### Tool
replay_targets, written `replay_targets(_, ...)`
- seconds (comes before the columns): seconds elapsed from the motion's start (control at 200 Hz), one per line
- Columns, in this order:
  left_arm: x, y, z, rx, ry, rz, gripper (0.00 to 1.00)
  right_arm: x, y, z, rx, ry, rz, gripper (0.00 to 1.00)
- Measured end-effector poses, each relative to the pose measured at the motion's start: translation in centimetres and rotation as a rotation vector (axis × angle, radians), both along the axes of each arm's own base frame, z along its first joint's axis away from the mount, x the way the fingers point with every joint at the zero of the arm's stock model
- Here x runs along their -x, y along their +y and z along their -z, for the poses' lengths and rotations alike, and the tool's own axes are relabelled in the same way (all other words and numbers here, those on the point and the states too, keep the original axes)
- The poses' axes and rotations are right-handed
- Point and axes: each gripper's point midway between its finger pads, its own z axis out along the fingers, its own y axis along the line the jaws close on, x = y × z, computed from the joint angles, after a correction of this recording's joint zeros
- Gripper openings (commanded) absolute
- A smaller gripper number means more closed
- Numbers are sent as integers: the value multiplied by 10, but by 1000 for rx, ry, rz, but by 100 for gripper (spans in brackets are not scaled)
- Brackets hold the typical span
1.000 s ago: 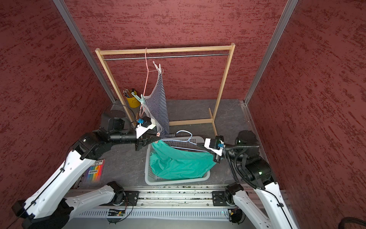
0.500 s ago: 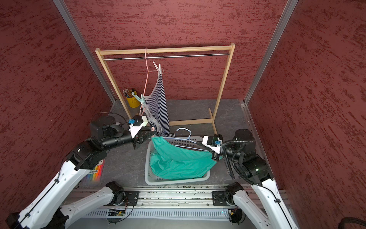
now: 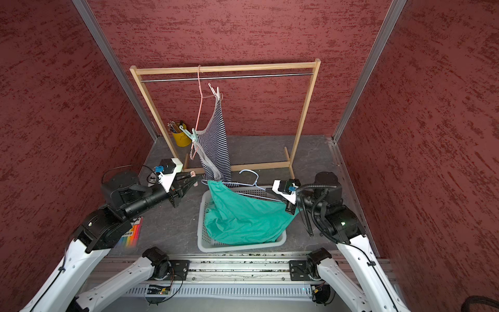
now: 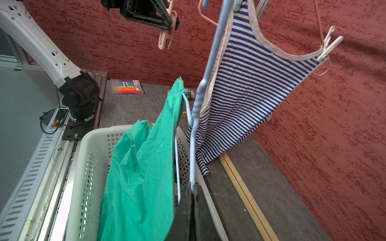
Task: Remove the clothespins securing tank tops to the hanger
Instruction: Place the clothespin at the center of the board.
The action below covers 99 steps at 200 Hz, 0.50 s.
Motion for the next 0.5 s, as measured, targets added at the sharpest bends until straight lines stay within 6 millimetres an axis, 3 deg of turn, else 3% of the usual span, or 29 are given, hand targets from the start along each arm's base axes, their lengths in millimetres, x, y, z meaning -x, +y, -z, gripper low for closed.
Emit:
replay_targets(0.27, -21, 30, 56, 92, 181, -266, 0, 0, -2, -4, -5, -26, 15, 0)
replay_targets(0.496, -39, 59, 71, 166, 249, -509, 0, 0, -4, -4, -5, -36, 27, 0)
